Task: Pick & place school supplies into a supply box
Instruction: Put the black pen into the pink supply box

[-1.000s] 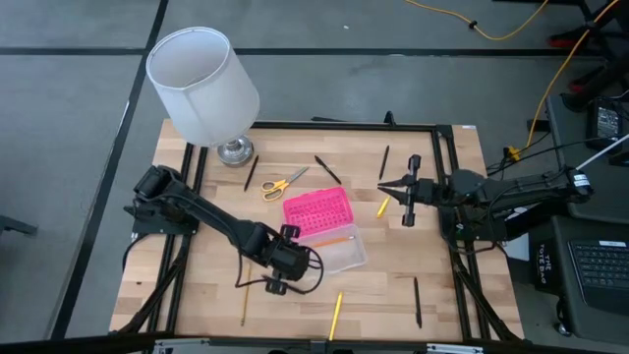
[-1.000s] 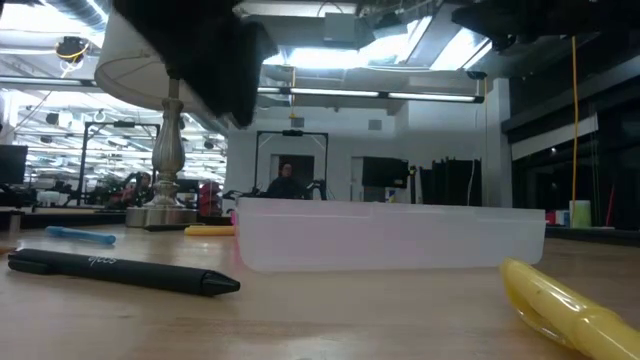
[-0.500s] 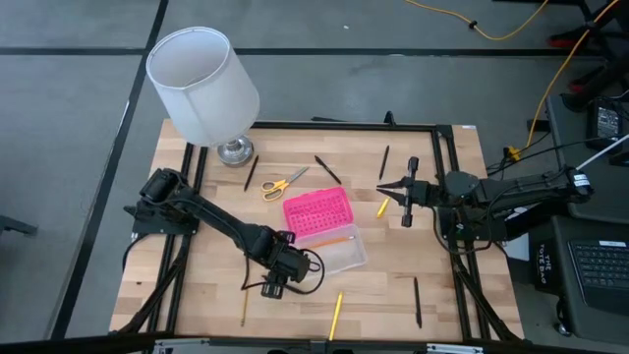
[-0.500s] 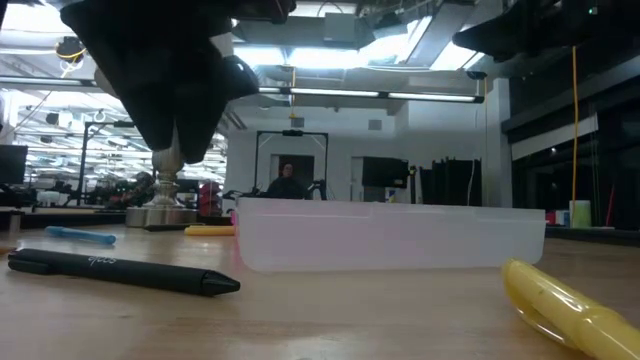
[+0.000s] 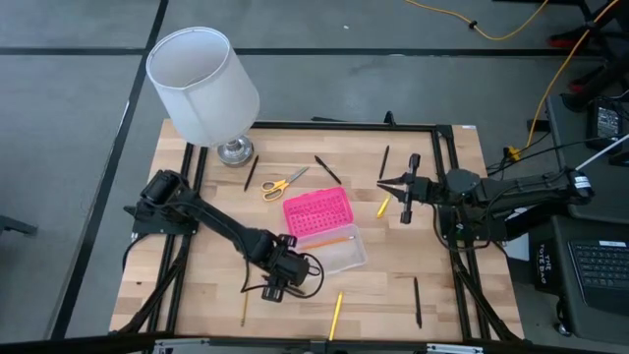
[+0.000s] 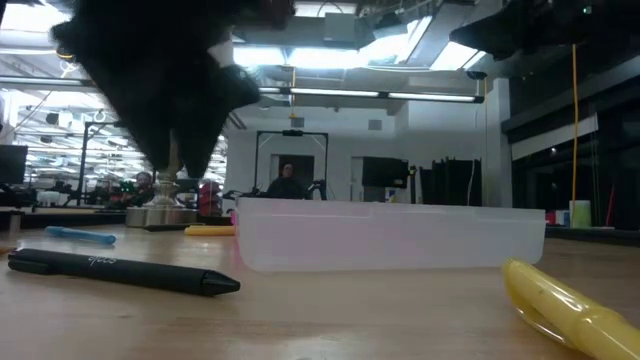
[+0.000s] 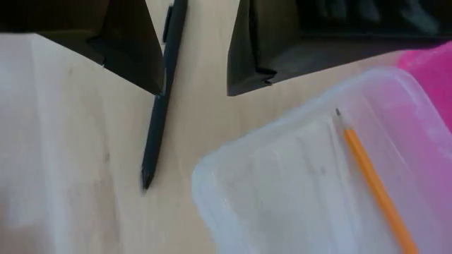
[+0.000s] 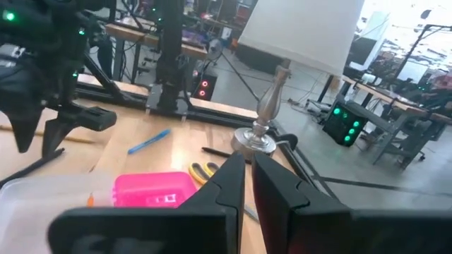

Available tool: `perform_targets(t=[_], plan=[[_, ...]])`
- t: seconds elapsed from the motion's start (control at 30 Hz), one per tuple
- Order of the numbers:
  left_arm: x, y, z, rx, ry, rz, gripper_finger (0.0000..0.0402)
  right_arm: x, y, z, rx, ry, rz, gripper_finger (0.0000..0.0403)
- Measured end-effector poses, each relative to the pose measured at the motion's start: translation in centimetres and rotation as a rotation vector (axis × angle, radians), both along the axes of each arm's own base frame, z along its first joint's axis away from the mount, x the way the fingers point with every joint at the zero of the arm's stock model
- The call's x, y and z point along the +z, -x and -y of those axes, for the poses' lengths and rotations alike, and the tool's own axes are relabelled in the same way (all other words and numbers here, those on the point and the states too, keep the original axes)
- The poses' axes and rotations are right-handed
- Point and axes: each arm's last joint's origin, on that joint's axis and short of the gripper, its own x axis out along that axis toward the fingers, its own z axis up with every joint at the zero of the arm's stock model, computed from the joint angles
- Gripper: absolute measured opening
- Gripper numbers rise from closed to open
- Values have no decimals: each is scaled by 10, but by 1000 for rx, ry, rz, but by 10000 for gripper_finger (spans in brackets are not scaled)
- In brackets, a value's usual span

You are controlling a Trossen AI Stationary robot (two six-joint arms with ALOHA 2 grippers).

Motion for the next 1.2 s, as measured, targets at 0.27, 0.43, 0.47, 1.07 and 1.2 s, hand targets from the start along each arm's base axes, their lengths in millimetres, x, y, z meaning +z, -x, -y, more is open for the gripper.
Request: perform_targets(t=[0.27,0.43,0.47,1.07,1.2], plan=[[-16,2,8,57,47,74,143,0,0,1,-7,-35,2,35],[-24,9,11,32,-12,73,143,-1,0,1,-7,-54,5,35],[-24,9,11,31,-14,74,143,-1,0,1,-7,-60,3,35],[-48,18,37,26,-57,40,143,-16,2,0,-15,-248,-115,35],[-62,17,38,33,-87,3,143,-16,2,0,9,-246,-115,35]])
